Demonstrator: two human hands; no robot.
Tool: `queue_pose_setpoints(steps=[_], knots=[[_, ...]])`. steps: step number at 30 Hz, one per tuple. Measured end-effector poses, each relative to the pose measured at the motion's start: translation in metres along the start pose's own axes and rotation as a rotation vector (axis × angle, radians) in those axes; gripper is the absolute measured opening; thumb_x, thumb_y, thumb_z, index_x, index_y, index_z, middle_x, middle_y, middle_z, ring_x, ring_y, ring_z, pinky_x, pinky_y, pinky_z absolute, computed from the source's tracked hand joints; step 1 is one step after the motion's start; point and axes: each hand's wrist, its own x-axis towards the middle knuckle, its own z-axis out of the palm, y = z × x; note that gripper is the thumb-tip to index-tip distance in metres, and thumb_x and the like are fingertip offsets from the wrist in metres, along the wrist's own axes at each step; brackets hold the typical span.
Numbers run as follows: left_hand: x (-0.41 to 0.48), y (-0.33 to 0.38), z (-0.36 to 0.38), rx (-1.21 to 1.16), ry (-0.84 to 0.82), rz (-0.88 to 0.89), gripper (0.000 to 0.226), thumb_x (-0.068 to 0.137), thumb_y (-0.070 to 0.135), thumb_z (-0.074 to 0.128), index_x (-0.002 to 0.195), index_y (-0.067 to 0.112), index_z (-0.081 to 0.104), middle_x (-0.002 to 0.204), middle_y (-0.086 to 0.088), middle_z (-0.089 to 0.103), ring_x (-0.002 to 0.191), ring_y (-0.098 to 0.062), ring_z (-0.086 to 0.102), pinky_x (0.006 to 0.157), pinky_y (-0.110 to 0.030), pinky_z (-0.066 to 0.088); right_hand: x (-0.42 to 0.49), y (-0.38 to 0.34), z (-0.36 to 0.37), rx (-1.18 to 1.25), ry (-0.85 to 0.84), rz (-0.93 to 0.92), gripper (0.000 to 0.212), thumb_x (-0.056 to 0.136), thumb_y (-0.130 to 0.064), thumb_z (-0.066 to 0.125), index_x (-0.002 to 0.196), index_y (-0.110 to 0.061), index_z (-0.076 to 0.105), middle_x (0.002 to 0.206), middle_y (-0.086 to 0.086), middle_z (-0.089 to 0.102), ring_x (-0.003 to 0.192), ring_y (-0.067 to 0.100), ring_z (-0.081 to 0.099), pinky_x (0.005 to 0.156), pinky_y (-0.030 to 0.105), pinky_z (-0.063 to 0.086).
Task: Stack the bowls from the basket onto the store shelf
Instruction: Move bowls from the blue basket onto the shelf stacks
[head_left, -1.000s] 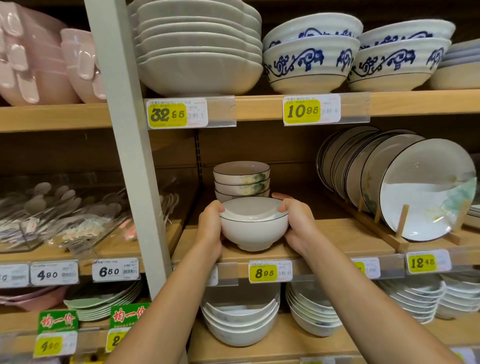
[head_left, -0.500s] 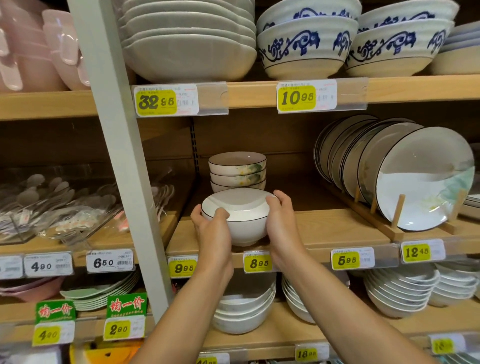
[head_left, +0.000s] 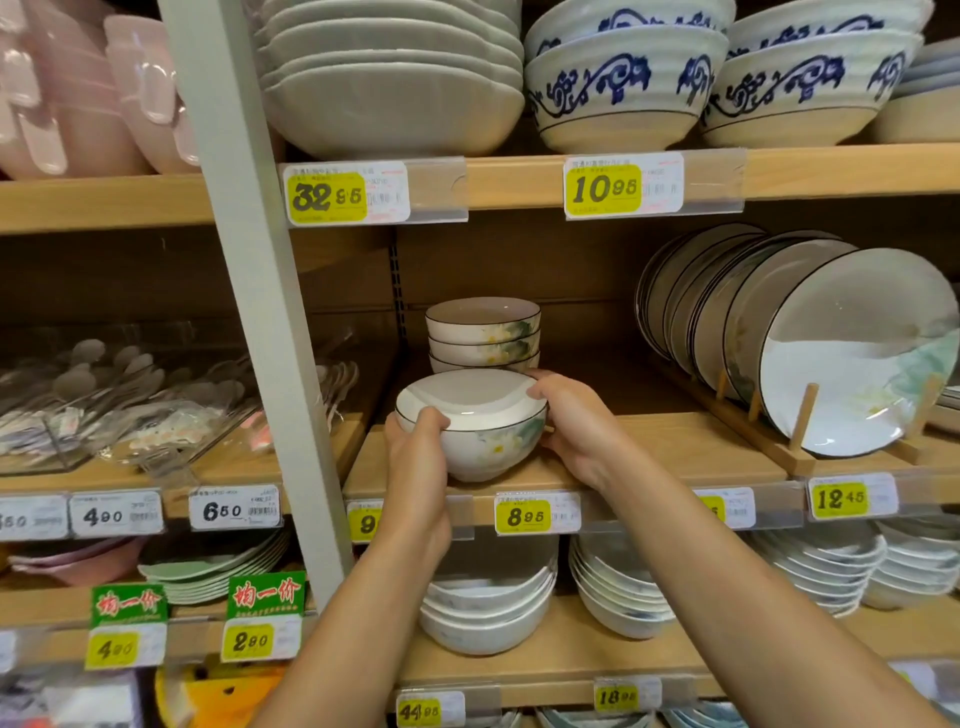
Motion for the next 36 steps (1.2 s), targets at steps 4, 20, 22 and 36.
queue_pose_setpoints(steps=[4, 20, 22, 36], knots=[[0.012, 0.017, -0.004, -0.039, -0.080, -0.144, 0.044, 0.083, 0.014, 0.042, 0.125, 0.012, 0.057, 0.116, -0.012, 0.067, 0.107, -0.029, 0.062, 0.095, -0.046, 0.051, -0.006, 0.017, 0.000, -0.023, 0.137, -0.081, 0.041, 0.088, -0.017, 0.050, 0.129, -0.024, 0.053, 0.120, 0.002, 0.060, 0.109, 0.020, 0.057, 0.096, 0.042, 0.050], [0.013, -0.005, 0.005, 0.066, -0.032, 0.028, 0.044, 0.093, 0.029, 0.043, 0.137, 0.026, 0.040, 0.113, 0.003, 0.063, 0.099, -0.010, 0.062, 0.067, -0.021, 0.050, 0.007, 0.014, 0.006, 0.200, 0.105, -0.037, 0.050, 0.086, -0.004, 0.042, 0.136, -0.011, 0.046, 0.113, 0.011, 0.063, 0.105, 0.027, 0.061, 0.092, 0.041, 0.052], [0.011, -0.007, 0.006, 0.077, -0.023, 0.021, 0.055, 0.092, 0.032, 0.048, 0.143, 0.031, 0.028, 0.121, 0.000, 0.057, 0.103, -0.013, 0.059, 0.066, -0.021, 0.047, 0.010, 0.011, 0.007, 0.244, 0.136, 0.013, 0.042, 0.085, -0.002, 0.044, 0.126, -0.005, 0.053, 0.111, 0.018, 0.064, 0.102, 0.031, 0.062, 0.094, 0.045, 0.051], [0.016, -0.001, 0.006, 0.199, -0.050, 0.031, 0.078, 0.081, 0.041, 0.068, 0.145, 0.034, 0.023, 0.135, -0.002, 0.048, 0.116, -0.021, 0.053, 0.101, -0.040, 0.048, 0.018, 0.008, 0.000, 0.243, 0.139, 0.040, 0.019, 0.094, -0.021, 0.053, 0.087, -0.011, 0.068, 0.082, 0.009, 0.076, 0.092, 0.028, 0.070, 0.092, 0.046, 0.054]])
